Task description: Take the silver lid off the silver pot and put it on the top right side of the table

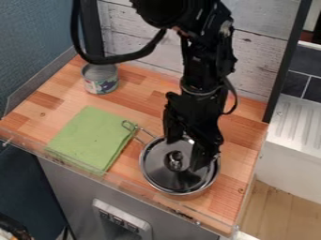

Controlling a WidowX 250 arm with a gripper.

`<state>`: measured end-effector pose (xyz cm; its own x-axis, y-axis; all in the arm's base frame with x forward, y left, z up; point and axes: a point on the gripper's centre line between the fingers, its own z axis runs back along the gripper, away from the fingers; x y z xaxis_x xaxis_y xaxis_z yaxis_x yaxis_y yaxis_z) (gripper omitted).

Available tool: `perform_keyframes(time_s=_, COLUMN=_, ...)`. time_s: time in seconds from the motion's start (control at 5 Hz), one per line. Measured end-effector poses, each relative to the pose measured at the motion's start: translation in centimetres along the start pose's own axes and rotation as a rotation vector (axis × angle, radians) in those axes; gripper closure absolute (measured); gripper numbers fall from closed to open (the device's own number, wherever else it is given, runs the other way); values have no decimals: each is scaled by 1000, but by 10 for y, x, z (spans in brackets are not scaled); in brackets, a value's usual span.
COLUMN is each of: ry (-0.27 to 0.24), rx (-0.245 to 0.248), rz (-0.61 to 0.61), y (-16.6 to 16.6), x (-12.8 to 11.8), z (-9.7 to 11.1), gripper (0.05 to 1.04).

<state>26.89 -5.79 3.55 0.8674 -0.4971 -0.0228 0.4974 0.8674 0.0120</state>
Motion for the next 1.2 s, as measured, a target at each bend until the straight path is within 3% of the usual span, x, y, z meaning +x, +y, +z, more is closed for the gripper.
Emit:
perform_keyframes(time_s=0.4, ry=53, rx=-16, rz=5, y=0, x=-1, z=-13, gripper=726)
perform_keyframes(time_s=0.6, ry=50, rx=-16, rz=10, y=1, x=3, z=-12, gripper=827)
perform_keyframes(time_s=1.0, ry=74, rx=-21, rz=10, y=0, x=-1, z=-8, gripper=827)
perform_keyframes(time_s=1.2, ry=-22, rx=-5, rz=10, y=3, x=16, z=23, gripper=827)
